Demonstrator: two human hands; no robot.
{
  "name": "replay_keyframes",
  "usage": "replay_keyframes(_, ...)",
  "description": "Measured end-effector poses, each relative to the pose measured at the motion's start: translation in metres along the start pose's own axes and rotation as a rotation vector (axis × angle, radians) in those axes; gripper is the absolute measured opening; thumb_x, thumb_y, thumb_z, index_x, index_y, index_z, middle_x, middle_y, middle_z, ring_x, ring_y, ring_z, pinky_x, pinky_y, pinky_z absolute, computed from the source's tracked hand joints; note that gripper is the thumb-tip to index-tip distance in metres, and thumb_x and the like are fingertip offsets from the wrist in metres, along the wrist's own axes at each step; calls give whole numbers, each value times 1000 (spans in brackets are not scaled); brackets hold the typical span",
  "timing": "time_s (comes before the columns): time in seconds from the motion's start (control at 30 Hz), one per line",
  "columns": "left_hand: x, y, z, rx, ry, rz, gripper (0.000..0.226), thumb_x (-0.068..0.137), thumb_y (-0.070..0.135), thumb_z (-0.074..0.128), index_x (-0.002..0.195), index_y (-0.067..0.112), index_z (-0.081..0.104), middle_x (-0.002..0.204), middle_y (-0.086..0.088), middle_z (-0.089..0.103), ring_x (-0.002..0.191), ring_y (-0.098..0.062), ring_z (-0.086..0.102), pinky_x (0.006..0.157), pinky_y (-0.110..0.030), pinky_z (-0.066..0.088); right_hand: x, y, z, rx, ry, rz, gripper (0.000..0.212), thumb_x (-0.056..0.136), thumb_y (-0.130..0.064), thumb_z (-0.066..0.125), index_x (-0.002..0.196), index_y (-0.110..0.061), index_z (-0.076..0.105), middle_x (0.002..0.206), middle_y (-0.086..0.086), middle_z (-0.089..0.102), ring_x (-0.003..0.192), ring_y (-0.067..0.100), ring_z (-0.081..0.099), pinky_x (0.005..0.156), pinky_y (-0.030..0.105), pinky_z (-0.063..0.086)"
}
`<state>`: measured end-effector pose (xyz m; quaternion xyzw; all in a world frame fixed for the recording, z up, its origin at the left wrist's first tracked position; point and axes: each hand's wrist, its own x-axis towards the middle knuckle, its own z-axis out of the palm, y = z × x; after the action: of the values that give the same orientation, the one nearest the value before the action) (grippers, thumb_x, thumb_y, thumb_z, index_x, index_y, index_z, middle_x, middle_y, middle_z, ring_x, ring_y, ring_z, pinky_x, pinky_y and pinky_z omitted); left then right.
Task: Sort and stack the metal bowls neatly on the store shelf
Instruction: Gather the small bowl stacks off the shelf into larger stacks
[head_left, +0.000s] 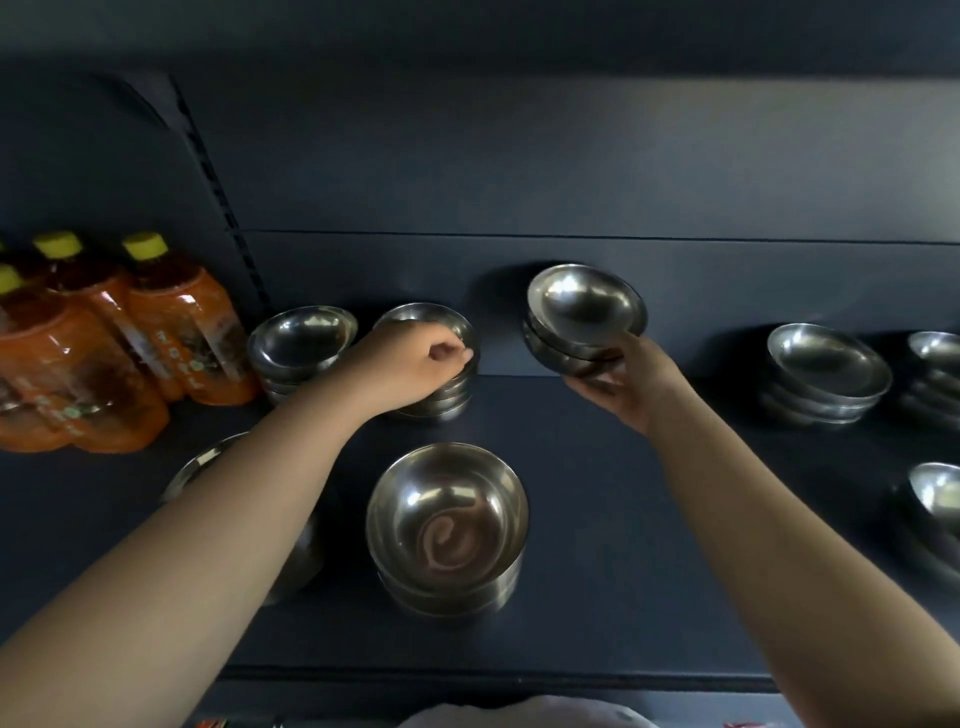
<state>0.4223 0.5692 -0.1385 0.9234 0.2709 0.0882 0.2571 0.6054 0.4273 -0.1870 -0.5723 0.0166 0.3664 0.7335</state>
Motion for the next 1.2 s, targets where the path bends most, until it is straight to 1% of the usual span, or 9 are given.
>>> replay_keyframes(0.17, -19, -13, -33, 9, 97, -36, 25, 92, 36, 52, 105, 20, 65, 96, 7, 63, 93, -10, 57, 76, -23, 44, -23, -8, 66, -91, -185, -3, 31, 89, -13, 57, 118, -8, 48, 119, 22, 57, 95, 33, 63, 60, 36, 60)
replay_keyframes(0.33, -48, -50, -64, 28, 184, -144, 29, 92, 38, 51, 112, 21, 64, 111, 3, 65, 102, -12, 57, 91, -31, 46, -36, 3, 136, -142, -286, 3, 9, 93, -16, 54, 89, -9, 49, 100, 20, 59, 90, 32, 64, 65, 40, 60)
replay_keyframes(0.53, -83, -91, -87, 57, 186, -231, 34, 93, 41, 48, 118, 22, 59, 117, 4, 61, 98, -8, 51, 82, -26, 40, -37, 33, 203, -265, -377, 31, 9, 95, -13, 50, 96, -5, 54, 99, 15, 57, 83, 27, 60, 77, 43, 56)
replay_keyframes(0.67, -96, -111, -98, 44, 195, -250, 33, 94, 41, 46, 116, 21, 60, 118, 2, 61, 99, -7, 51, 81, -23, 37, -35, 48, 236, -399, -337, 31, 29, 93, -13, 51, 121, -5, 50, 117, 16, 54, 93, 29, 58, 63, 42, 56)
replay_keyframes(0.8, -103, -128, -105, 42, 192, -240, 34, 94, 40, 46, 116, 19, 61, 118, 2, 62, 96, -5, 50, 77, -20, 37, -33, 60, 254, -498, -320, 33, 11, 97, -11, 44, 108, -7, 46, 90, 10, 50, 79, 26, 54, 74, 41, 55)
replay_keyframes(0.9, -104, -138, -105, 48, 160, -241, 34, 95, 40, 45, 118, 19, 60, 118, 3, 61, 95, -4, 48, 70, -17, 37, -31, 70, 261, -579, -287, 14, 24, 98, -9, 42, 120, -2, 47, 96, 12, 50, 81, 28, 55, 66, 37, 56)
replay_keyframes(0.97, -103, -144, -102, 48, 139, -233, 34, 95, 40, 45, 118, 19, 59, 118, 2, 62, 95, -4, 49, 76, -20, 37, -30, 75, 262, -614, -262, 6, 30, 98, -12, 44, 126, -1, 45, 91, 13, 49, 75, 30, 59, 68, 37, 57)
replay_keyframes(1.1, -99, -150, -94, 21, 97, -202, 34, 95, 39, 45, 118, 19, 60, 117, 3, 62, 95, -3, 49, 77, -20, 36, -34, 76, 259, -616, -201, -14, 23, 98, -24, 48, 110, -4, 48, 91, 12, 51, 66, 26, 63, 59, 31, 60)
replay_keyframes(1.2, -95, -146, -89, 1, 77, -170, 34, 94, 40, 45, 118, 20, 59, 116, 5, 62, 95, -4, 49, 75, -19, 37, -37, 71, 251, -659, -183, -62, 25, 96, -28, 51, 103, -5, 45, 86, 10, 52, 67, 25, 64, 65, 31, 58)
